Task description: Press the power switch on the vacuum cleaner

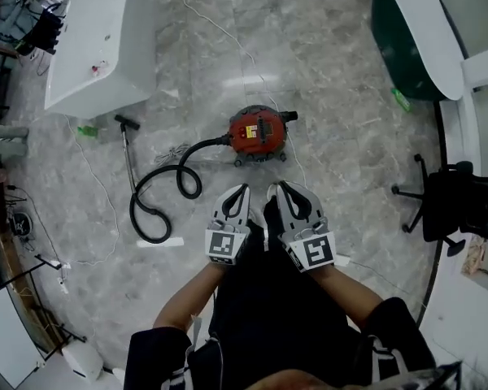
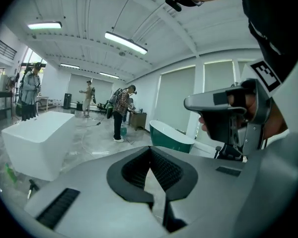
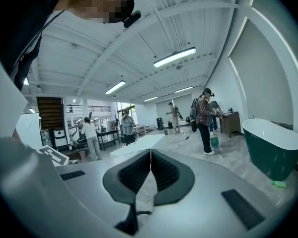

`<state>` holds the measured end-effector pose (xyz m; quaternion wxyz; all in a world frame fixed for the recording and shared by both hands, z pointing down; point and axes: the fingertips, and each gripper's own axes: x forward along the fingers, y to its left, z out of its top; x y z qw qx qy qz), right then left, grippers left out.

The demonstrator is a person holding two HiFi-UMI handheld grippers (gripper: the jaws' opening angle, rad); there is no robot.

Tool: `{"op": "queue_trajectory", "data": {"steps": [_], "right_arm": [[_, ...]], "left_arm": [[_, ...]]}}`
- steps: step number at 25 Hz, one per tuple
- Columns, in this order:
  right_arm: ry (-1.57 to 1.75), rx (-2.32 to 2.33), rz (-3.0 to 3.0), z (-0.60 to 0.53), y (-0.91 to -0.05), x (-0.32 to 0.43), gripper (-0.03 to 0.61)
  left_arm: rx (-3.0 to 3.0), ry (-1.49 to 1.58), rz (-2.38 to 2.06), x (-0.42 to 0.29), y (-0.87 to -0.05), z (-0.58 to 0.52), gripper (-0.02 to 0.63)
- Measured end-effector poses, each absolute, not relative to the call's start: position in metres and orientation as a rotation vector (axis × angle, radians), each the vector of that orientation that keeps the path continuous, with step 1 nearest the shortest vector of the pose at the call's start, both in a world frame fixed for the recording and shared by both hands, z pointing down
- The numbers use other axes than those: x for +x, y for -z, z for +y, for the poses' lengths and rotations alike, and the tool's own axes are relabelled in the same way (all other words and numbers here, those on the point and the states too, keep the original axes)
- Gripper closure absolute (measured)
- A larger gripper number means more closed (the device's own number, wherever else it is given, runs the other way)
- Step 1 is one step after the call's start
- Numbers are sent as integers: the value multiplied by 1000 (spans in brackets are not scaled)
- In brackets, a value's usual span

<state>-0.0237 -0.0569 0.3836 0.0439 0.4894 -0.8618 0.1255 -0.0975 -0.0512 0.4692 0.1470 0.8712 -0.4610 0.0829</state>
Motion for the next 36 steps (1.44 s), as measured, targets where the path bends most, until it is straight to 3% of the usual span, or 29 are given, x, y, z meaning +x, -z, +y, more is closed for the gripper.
{"op": "queue_trajectory", "data": {"steps": [6,14,36], "right_arm": [[-332,1446,-2674,-39,-355,-38,558],[-225,1401,-2747,-48,-326,-52,560],[-80,1446,-2726,-72,-315,-37,560]], "left_arm": [[2462,-47,-1479,-122,-397,-36,595],[2598,110,-1555,-105,-334,-35,595],[2635,176,-1529,-88,-322,-68,595]]}}
